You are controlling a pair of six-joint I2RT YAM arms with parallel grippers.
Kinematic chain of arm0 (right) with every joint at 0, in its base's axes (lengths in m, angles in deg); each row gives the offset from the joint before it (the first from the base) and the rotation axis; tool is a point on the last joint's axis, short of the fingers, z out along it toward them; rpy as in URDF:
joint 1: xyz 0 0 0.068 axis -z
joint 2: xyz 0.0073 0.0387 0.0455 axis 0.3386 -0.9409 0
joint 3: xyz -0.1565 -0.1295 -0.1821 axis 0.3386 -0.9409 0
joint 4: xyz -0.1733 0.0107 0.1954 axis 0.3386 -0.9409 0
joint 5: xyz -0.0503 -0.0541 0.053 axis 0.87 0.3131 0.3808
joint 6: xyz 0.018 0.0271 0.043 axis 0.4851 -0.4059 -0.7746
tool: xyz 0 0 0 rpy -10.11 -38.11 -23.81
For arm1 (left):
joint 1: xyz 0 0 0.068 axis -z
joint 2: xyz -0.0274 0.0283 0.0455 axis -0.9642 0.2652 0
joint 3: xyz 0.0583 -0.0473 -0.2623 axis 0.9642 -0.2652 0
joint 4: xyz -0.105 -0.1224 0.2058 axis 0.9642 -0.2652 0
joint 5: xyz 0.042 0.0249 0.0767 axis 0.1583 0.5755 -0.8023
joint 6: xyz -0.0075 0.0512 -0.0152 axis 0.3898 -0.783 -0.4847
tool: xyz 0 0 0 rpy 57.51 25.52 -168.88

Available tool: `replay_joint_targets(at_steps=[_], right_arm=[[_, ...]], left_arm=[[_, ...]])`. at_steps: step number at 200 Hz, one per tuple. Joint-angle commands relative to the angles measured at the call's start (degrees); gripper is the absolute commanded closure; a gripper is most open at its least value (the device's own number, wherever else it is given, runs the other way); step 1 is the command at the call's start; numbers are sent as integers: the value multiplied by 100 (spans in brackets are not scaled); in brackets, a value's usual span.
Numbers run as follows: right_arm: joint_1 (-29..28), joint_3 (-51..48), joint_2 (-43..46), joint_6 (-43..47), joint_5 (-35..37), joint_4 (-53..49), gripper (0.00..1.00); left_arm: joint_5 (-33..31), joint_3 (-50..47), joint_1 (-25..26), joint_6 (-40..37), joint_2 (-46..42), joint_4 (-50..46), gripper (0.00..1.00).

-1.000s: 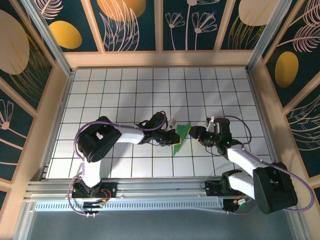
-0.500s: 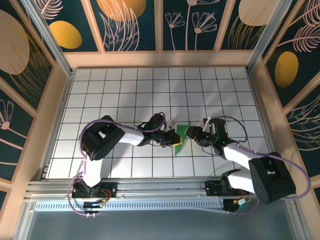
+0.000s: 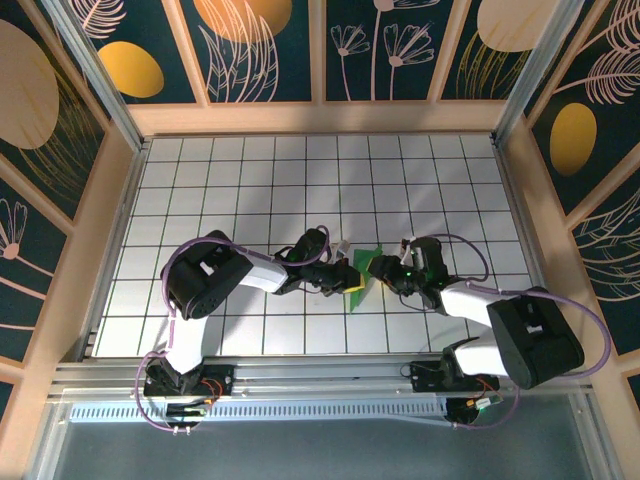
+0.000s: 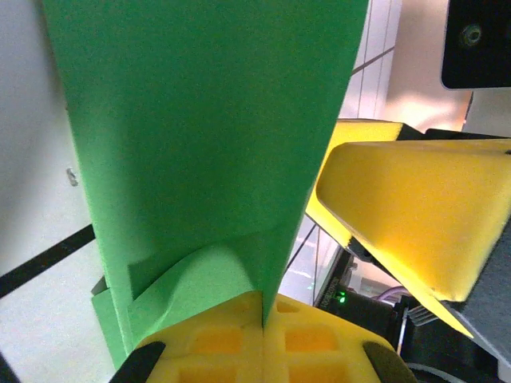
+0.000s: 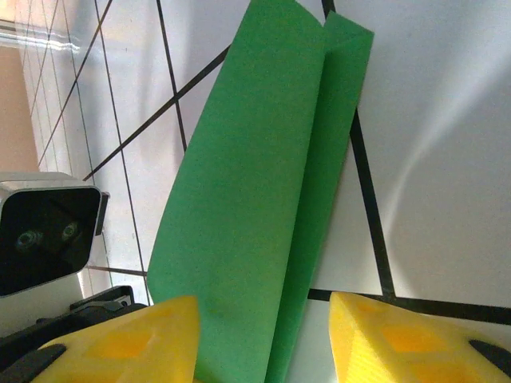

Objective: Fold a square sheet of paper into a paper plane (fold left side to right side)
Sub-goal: Fold the wing for the fifth time at the center of the table.

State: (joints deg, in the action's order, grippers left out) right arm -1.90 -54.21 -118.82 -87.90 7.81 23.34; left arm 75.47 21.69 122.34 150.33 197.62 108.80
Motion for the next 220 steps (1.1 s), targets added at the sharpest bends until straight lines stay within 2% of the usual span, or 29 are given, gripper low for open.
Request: replay_joint_targets(at_steps=[1,76,220], right_arm=[[-78,187,-89,-79,131,221,53],[-120,343,-340,-73,130,319,54],[-249,514,-788,-66,129,378,55]], left_arm=[[119,-74,-69,121,96,328,100],[231,-161,-93,369,196,704,100],[224,-197,-88,419,243,759,100]])
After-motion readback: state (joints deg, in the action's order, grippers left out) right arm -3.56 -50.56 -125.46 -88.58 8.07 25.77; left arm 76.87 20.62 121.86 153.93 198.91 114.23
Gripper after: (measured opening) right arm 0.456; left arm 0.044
